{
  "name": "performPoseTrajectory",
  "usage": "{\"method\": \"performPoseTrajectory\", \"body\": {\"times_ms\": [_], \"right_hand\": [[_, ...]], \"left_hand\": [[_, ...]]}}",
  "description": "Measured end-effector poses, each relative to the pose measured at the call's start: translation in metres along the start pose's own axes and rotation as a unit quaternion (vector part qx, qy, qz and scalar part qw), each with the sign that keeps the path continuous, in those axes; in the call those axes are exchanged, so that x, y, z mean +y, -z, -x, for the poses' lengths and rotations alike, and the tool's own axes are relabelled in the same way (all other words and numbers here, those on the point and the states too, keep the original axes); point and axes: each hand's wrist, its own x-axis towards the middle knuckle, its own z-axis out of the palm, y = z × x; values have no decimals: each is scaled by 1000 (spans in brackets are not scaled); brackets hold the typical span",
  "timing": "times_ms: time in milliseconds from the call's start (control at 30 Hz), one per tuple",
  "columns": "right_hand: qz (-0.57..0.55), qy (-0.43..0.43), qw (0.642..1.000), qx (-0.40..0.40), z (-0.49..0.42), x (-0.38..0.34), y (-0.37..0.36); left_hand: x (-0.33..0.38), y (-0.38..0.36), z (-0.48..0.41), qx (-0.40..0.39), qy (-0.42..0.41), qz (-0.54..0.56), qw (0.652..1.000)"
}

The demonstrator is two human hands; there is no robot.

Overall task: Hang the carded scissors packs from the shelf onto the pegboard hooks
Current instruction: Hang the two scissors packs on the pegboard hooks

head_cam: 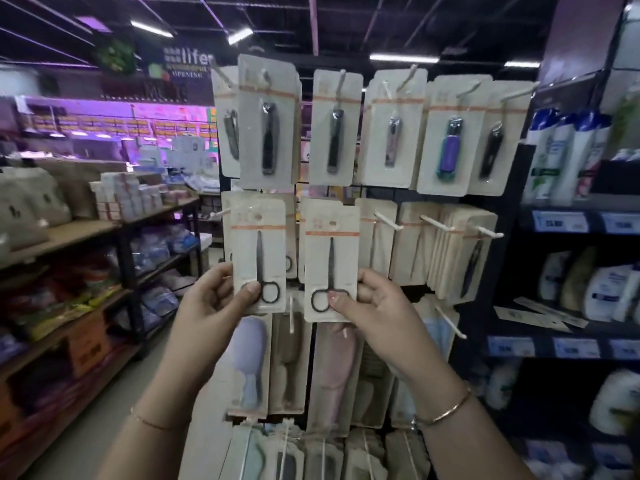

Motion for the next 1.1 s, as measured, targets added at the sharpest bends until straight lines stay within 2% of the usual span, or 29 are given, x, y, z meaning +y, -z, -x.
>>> {"method": "performPoseTrajectory", "body": {"times_ms": [533, 1100], "right_hand": [[-8, -46, 999, 8, -29, 16, -5], [-29, -75, 995, 59, -55, 29, -13]], "left_hand": [[-9, 1, -22, -12, 56, 3, 998], [-20, -12, -56, -10, 110, -18, 994]]}}
